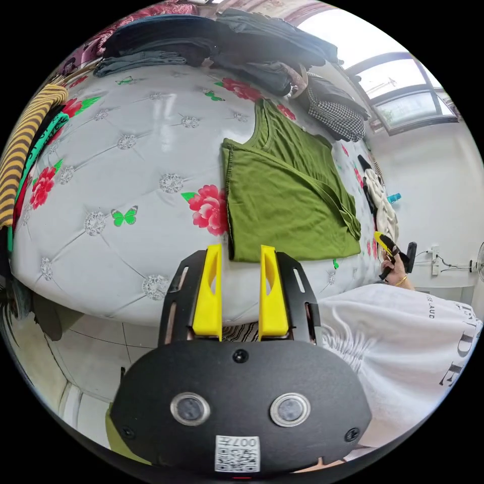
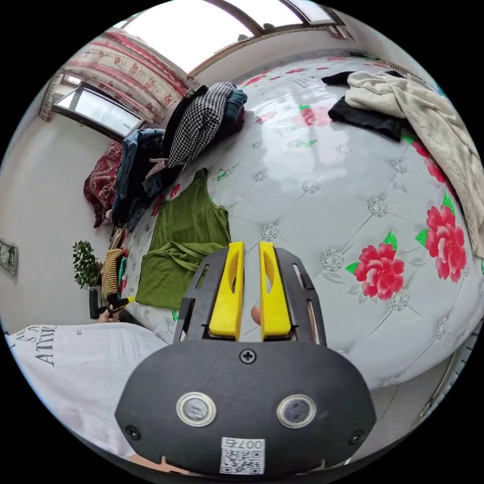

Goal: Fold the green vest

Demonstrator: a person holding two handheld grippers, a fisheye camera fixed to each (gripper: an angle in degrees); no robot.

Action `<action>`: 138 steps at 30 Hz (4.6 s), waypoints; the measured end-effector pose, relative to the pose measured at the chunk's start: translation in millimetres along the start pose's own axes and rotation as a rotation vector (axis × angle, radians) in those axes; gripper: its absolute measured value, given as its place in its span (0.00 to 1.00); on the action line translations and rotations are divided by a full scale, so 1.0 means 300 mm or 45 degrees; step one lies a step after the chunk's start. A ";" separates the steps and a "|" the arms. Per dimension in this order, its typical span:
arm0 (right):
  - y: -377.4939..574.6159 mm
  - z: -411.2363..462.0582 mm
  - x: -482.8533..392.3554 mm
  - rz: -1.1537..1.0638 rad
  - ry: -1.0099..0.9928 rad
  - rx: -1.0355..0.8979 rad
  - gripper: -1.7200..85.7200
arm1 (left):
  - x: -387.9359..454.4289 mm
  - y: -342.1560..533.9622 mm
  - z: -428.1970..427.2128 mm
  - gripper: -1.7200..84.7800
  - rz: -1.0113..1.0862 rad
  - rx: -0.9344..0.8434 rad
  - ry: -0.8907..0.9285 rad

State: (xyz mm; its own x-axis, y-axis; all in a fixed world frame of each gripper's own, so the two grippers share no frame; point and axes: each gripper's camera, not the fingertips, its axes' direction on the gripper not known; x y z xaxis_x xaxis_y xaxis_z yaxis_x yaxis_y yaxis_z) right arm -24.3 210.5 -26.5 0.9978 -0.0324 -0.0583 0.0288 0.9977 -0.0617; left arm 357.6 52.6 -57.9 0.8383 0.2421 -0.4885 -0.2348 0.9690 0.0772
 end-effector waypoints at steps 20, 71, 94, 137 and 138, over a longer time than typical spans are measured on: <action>-0.309 0.181 -0.143 -0.229 0.116 -0.256 0.02 | 0.021 -0.074 0.156 0.04 -0.058 -0.083 -0.192; -0.266 -0.877 -0.111 -0.623 -0.552 0.357 0.02 | 0.088 -0.021 -1.192 0.01 0.391 0.831 0.528; 0.378 -0.407 0.325 -0.198 -0.553 -0.305 0.02 | -0.308 0.680 -0.583 0.01 -0.031 0.299 0.520; -0.218 0.191 -0.109 -0.199 0.103 -0.407 0.02 | -0.027 -0.185 0.092 0.02 -0.087 -0.005 -0.141; -0.218 0.184 -0.101 -0.197 0.115 -0.402 0.02 | -0.028 -0.187 0.098 0.01 -0.062 -0.016 -0.130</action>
State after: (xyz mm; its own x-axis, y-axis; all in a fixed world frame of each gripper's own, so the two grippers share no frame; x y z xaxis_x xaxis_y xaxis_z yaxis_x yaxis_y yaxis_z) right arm -53.1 149.5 34.4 0.9733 -0.2008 -0.1111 0.1450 0.9133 -0.3805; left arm 378.3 -2.3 -32.6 0.8947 0.1990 -0.3999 -0.1979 0.9792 0.0445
